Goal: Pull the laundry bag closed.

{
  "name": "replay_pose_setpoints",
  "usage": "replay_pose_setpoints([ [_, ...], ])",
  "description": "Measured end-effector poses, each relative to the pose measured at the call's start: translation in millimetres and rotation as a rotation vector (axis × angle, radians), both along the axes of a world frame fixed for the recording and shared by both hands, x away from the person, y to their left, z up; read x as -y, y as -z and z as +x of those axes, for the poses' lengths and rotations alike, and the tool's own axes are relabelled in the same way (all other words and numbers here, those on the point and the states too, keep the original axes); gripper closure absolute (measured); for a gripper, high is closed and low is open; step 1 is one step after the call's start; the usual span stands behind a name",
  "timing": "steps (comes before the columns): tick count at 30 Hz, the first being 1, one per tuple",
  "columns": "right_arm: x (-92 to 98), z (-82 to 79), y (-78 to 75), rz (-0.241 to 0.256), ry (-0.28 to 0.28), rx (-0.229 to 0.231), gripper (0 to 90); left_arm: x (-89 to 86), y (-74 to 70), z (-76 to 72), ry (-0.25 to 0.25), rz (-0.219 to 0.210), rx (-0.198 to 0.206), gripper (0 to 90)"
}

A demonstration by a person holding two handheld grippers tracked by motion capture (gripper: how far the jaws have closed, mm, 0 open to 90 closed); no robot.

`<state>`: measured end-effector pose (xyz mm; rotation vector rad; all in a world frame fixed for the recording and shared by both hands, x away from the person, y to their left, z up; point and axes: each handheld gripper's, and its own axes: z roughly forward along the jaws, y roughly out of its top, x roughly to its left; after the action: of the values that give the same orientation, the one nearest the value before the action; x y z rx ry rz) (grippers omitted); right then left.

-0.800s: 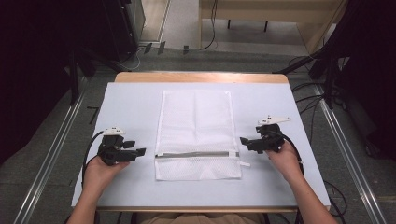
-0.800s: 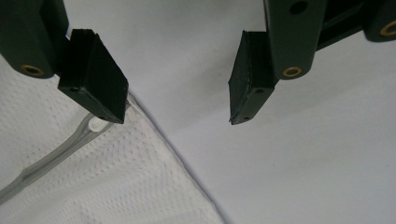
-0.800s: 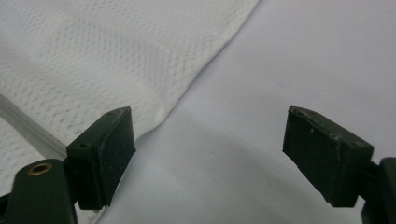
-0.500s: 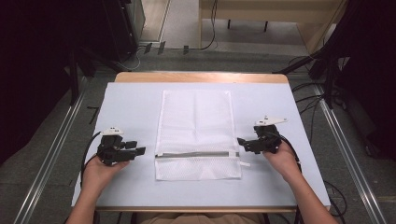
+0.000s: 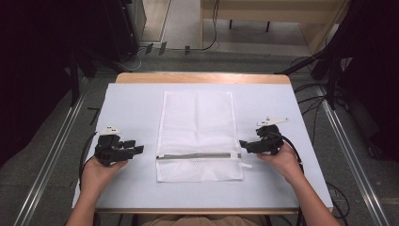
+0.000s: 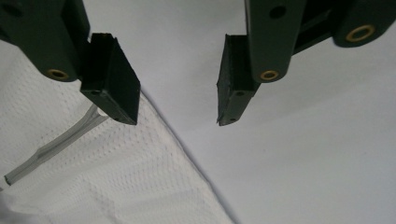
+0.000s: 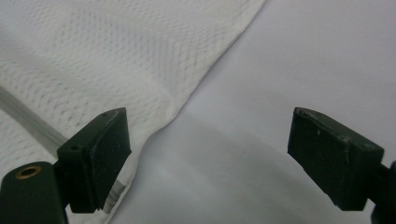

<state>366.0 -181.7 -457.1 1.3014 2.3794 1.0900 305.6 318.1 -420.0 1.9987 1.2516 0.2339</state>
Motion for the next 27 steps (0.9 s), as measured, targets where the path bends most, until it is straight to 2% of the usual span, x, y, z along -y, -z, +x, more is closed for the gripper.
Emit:
replay_pose_setpoints([
  [2, 1.8, 1.3, -0.4, 0.020, 0.007, -0.019, 13.9, -0.7, -0.7, 0.1, -0.002, -0.025, -0.004, 47.4],
  [8, 1.4, 0.6, -2.6, 0.027, 0.003, -0.005, 14.6, -0.1, 0.6, 1.6, 0.001, -0.032, -0.036, 43.9],
  [13, 0.4, -0.7, -5.0, 0.018, -0.007, 0.017, 23.9, -1.3, 1.3, 3.1, -0.006, -0.050, -0.068, 44.3],
  [17, -1.2, -2.6, -8.0, 0.014, -0.022, 0.027, 34.0, -1.2, 1.0, 2.7, -0.005, -0.056, -0.067, 49.1],
  [18, -1.5, -2.8, -8.7, 0.020, -0.030, 0.024, 36.0, -0.4, 1.4, 2.1, 0.000, -0.062, -0.056, 50.6],
  [21, -3.0, -3.3, -10.2, 0.023, -0.046, 0.031, 37.6, 0.9, 2.6, 2.3, 0.011, -0.056, -0.052, 55.3],
  [27, -6.8, -5.6, -11.7, 0.012, -0.071, 0.055, 38.2, 2.3, 2.6, 2.9, 0.018, -0.059, -0.070, 55.2],
])
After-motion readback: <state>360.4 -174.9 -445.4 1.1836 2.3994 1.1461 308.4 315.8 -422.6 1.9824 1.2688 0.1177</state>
